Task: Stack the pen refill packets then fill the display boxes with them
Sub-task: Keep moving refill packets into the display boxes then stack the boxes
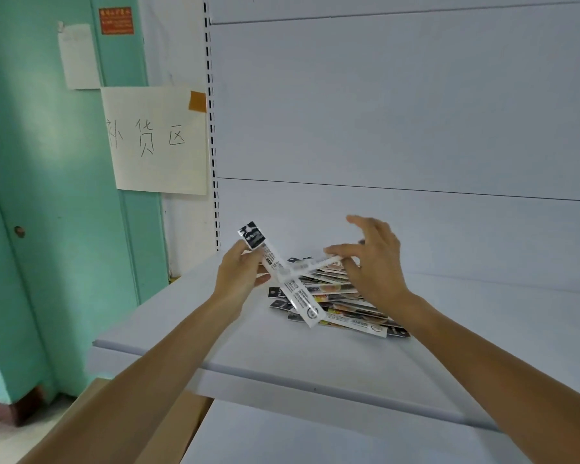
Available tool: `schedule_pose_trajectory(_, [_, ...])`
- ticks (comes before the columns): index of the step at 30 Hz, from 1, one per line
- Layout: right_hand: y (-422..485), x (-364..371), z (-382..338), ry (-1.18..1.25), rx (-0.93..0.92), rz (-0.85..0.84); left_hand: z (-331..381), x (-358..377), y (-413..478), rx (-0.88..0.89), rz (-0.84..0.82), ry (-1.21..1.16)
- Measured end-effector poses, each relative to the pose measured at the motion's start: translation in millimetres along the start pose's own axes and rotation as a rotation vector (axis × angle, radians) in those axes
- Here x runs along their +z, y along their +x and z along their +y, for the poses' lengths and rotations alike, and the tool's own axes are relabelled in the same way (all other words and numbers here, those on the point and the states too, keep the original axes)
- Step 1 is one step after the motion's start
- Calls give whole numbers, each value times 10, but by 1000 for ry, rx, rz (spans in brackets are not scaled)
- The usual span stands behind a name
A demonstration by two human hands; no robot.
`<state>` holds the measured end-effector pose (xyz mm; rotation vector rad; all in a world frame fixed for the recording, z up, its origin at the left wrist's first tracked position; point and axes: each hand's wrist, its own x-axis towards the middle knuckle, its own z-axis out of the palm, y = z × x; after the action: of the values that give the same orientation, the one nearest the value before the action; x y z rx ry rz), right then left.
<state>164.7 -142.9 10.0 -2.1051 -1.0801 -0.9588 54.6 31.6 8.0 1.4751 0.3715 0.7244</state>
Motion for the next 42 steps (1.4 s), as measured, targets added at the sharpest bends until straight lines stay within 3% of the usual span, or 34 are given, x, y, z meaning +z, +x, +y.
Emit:
schedule_pose_trajectory(3, [45,-101,-48,140,30,-26,5,-47,16,-79,-22,-57])
schedule_pose_trajectory(6, [111,-194,-227,226,-13,-241,59,48,-59,-79,-103,-14])
schedule_pose_trajectory(9, [161,-143,-402,189,-116,-362,100,187,-138,-87,-258,0])
schedule_pose_trajectory(12, [126,-56,-484,272,-93,-417,128,192,-170,-133,-379,-51])
schedule_pose_trajectory(15, [58,3,-485,377,-57,-449,136,125,-197,-155,-415,-90])
schedule_pose_trajectory(19, [41,74,-509,395,-19,-523,66,104,-239,-96,-404,100])
schedule_pose_trajectory(24, [43,79,-535,468,-3,-606,48,28,-223,-96,-359,53])
schedule_pose_trajectory(27, [59,41,-445,329,28,-560,37,-89,-157,-107,-254,71])
schedule_pose_trajectory(31, [-18,29,-133,-144,34,-740,0,-318,-62,-83,-93,102])
schedule_pose_trajectory(42, [44,140,-231,-230,96,-579,-110,-283,-24,-108,-92,77])
